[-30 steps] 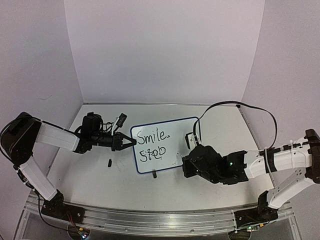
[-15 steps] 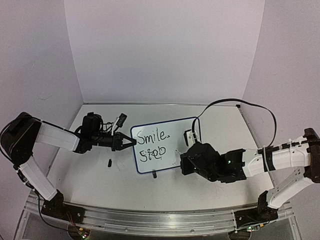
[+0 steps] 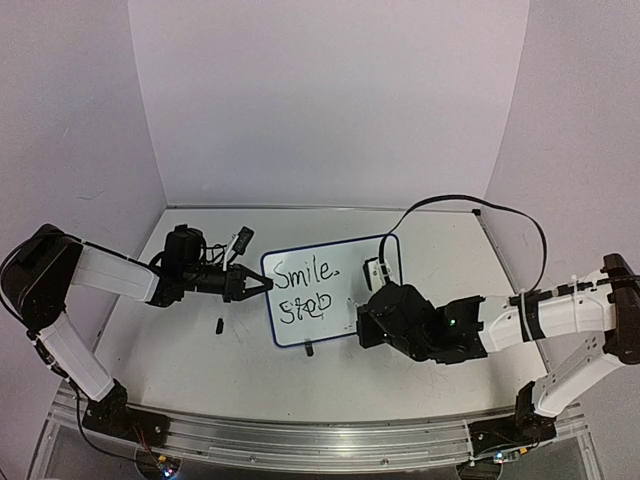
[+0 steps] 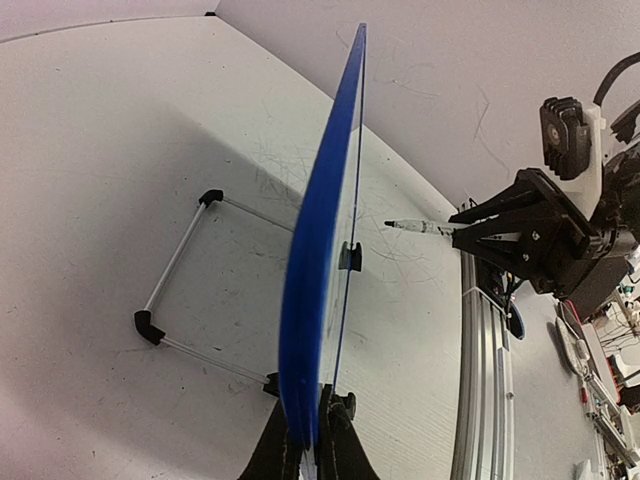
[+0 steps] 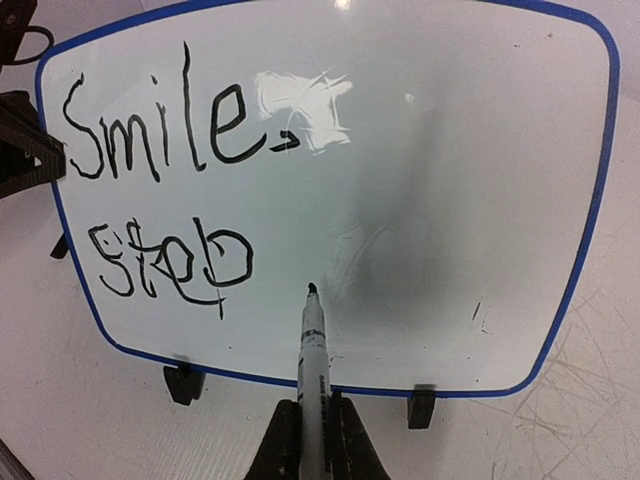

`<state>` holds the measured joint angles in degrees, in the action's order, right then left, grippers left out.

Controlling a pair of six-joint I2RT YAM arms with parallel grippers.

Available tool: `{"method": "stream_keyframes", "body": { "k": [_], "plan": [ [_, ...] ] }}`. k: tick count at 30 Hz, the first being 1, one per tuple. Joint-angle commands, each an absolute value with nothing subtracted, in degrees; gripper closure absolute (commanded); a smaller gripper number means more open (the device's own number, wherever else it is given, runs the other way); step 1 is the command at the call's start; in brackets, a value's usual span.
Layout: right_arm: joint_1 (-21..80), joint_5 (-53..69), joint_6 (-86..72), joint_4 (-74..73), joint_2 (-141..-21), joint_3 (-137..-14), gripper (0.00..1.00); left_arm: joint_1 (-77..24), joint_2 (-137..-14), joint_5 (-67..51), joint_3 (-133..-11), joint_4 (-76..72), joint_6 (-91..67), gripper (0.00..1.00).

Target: Write a sentence on the whiteboard

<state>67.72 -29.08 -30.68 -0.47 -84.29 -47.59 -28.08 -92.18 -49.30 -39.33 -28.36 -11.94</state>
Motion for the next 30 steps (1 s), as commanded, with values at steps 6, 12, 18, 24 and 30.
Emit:
{"method": "stream_keyframes", "body": {
  "k": [6,12,18,24,30],
  "plan": [
    [66.04,-27.22,-30.26,4.15,-81.51,-46.91,1.0,-28.25,-92.91,-42.53,-40.08,-24.43,-8.83,1.0],
    [61.88,-21.66,-34.12,7.86,-78.91,-42.94,1.0,-28.21,-92.87,-42.73,-40.08,-24.43,-8.74,1.0],
    [61.52,-21.21,-32.87,8.17,-78.95,-43.27,1.0,-28.23,-92.95,-43.0,-40.1,-24.43,-8.73,1.0],
    [61.52,-21.87,-32.67,8.17,-78.79,-43.1,1.0,-28.21,-92.77,-43.01,-40.25,-24.43,-8.79,1.0],
    [61.52,-20.47,-28.76,6.67,-80.55,-45.57,1.0,-28.21,-92.93,-42.99,-40.25,-24.4,-8.88,1.0]
  ]
}}
